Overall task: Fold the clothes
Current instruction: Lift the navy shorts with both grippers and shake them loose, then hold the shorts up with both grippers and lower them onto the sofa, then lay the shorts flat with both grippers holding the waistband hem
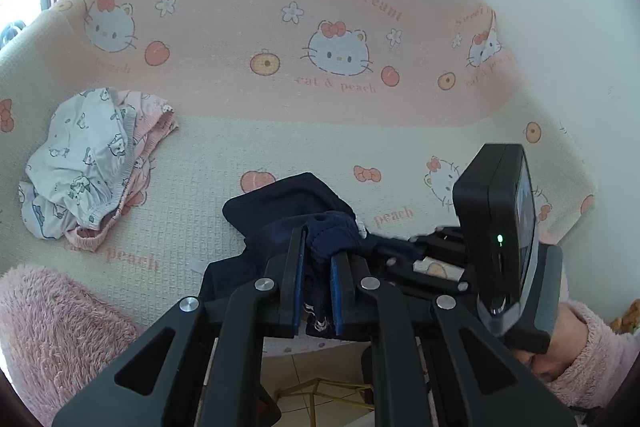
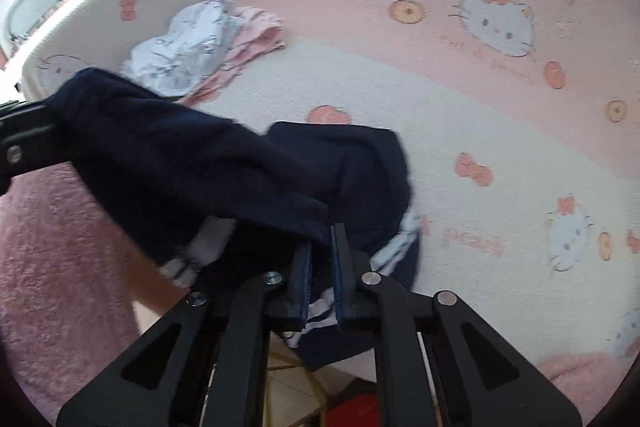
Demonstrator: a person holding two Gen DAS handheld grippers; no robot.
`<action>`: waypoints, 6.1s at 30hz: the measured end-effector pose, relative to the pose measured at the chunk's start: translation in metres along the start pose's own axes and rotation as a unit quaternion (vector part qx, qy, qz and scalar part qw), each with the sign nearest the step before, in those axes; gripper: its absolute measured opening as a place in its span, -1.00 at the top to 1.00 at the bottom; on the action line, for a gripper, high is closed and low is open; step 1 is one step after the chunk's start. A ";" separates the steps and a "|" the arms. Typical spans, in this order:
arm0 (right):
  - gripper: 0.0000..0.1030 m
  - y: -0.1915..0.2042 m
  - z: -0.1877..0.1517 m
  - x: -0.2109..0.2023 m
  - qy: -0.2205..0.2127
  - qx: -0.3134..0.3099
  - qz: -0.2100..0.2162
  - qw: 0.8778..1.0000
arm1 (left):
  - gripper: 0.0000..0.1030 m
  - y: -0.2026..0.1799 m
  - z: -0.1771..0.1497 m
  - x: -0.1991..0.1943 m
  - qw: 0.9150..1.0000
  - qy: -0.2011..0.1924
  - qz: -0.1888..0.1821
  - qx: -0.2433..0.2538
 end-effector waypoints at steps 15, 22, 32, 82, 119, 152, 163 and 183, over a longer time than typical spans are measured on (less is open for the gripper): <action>0.91 -0.056 0.067 -0.211 -0.222 0.094 -0.025 0.970 | 0.77 -0.017 -0.038 0.074 0.994 0.106 0.020 0.020; 0.89 -0.058 0.059 -0.210 -0.199 0.101 -0.031 0.974 | 0.73 -0.053 -0.028 0.044 0.988 0.074 -0.132 0.024; 0.88 -0.050 0.046 -0.205 -0.180 0.124 -0.002 0.976 | 0.44 -0.121 -0.064 0.078 0.969 0.151 -0.176 0.084; 0.42 0.018 -0.023 -0.069 0.038 0.135 0.234 0.962 | 0.92 -0.042 0.102 -0.114 0.985 -0.155 -0.070 -0.028; 0.86 -0.135 0.140 -0.209 -0.221 0.086 -0.086 0.968 | 0.92 -0.029 0.175 -0.127 0.980 -0.198 -0.019 0.025; 0.43 -0.117 -0.090 0.053 0.124 0.243 0.030 0.962 | 0.06 0.000 -0.055 0.120 0.956 0.195 0.064 0.211; 0.45 -0.126 -0.093 0.037 0.117 0.258 0.037 0.958 | 0.82 0.012 -0.079 0.159 0.941 0.236 0.106 0.219; 0.26 -0.121 -0.085 0.028 0.075 0.240 0.069 0.965 | 0.81 0.087 -0.055 0.117 0.977 0.212 -0.017 -0.036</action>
Point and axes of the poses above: each gripper's, at about its wrist camera, not at the fingertips, and x roughly the way its jaws point, y to its left, z to its top, the point moved 6 cm from there along x, roughly the way its jaws point, and after that the axes turned 2 degrees about -x, right-handed, at the moved point
